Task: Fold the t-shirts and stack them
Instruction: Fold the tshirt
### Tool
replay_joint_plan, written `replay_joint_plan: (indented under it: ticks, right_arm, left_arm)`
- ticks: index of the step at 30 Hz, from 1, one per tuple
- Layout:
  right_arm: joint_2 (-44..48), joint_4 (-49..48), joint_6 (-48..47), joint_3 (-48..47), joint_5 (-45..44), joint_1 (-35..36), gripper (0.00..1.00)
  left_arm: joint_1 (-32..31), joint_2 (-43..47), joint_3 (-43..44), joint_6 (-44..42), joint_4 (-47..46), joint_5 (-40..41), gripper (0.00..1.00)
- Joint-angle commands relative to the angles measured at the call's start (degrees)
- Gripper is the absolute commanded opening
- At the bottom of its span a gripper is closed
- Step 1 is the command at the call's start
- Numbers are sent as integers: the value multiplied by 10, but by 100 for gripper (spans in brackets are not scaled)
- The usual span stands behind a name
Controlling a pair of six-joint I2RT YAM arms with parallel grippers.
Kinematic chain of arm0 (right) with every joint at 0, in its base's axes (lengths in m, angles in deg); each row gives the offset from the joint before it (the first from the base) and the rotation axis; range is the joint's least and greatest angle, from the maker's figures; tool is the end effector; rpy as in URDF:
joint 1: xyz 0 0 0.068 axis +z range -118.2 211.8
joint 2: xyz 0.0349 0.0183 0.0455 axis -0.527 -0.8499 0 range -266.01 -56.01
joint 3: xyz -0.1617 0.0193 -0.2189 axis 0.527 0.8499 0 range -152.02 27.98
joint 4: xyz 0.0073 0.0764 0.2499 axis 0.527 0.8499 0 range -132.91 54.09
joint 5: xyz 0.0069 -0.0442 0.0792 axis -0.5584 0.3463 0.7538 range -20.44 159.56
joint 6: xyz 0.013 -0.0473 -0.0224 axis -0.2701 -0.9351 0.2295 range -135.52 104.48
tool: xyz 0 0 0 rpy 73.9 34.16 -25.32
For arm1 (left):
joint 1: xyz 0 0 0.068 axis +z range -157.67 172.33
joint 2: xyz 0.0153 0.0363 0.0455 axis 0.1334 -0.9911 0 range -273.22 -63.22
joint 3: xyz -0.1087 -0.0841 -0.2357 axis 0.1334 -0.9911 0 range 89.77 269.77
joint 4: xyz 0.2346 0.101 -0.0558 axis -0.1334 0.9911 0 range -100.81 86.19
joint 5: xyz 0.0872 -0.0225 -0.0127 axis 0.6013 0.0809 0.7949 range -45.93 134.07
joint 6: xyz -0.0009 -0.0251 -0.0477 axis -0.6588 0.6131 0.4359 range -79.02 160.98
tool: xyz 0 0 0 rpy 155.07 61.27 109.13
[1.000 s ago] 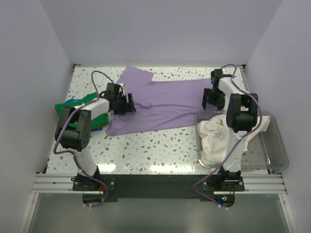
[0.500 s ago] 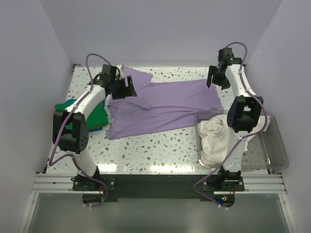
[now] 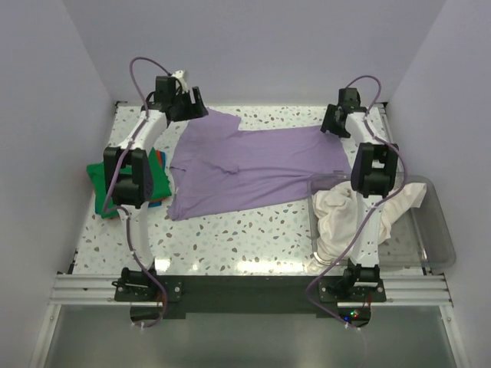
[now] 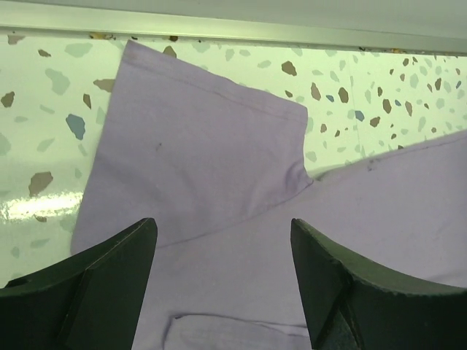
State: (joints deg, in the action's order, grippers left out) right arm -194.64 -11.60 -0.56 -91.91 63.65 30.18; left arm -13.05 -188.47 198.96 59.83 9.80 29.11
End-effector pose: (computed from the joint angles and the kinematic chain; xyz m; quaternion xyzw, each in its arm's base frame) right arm 0.5393 -0.0190 0.1823 0.1528 0.9262 -0.0085 0.3445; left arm 0.5082 -0.0572 0.2543 -0.0459 0.8867 -0.2072 0.4107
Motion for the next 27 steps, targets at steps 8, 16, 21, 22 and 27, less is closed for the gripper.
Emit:
replay_joint_plan:
  ticks: [8,16,21,22,27]
  right_arm:
    - [-35,-85,5,-51,-40,0,64]
    - [-87,-72,2,-94,-33,0,61]
    - [-92,-48,2,-100,-26,-1,52]
    - [-91,-45,0,-97,-24,0,50]
    - [-86,-18,-9,-91,-36,0,16]
  left_arm:
    - [6,-34,56,-28,-104,0,77]
    - [14,-88,80,-23,-154,22,77]
    - [17,-119,97,-32,-180,39,77]
    - [17,-122,98,-33,-185,44,77]
    - [19,-146,100,-36,-197,56,79]
